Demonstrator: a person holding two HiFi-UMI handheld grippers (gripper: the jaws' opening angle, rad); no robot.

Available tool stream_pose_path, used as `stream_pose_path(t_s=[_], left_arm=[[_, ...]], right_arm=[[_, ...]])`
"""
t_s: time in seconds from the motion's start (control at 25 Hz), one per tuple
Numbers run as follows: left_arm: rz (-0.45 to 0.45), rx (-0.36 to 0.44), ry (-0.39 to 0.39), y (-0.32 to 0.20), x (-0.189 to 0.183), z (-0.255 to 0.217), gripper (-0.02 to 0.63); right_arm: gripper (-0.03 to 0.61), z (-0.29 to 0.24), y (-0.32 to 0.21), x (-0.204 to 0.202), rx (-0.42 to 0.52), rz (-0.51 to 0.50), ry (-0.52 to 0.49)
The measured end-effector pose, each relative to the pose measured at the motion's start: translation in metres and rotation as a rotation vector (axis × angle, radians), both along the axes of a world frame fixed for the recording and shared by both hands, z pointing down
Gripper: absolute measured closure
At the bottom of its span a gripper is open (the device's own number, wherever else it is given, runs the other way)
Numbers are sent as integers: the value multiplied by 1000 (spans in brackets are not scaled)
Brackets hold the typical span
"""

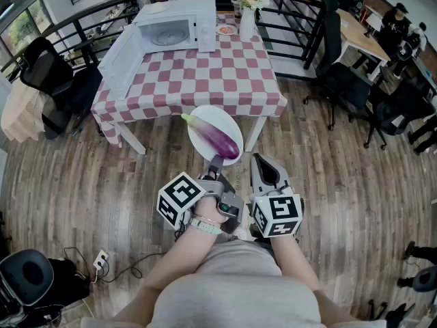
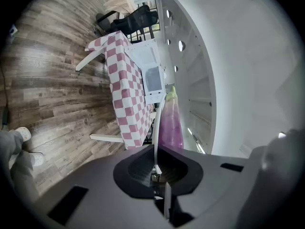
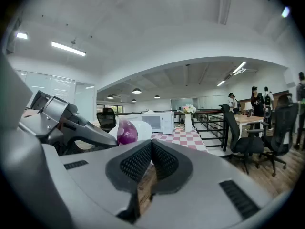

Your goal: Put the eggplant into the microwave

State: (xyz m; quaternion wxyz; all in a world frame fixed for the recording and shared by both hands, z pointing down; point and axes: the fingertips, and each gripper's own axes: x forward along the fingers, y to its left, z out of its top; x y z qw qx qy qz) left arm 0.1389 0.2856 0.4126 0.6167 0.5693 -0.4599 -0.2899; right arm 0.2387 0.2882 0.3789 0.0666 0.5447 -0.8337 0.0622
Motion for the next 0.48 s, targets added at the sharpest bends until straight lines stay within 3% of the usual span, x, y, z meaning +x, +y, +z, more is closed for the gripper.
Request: stream_pose_path(t_s=[0.48], left_arm=[[-9, -6, 5, 1, 16, 2, 597]], right_arm=[[554, 3, -1, 16, -5, -6, -22]])
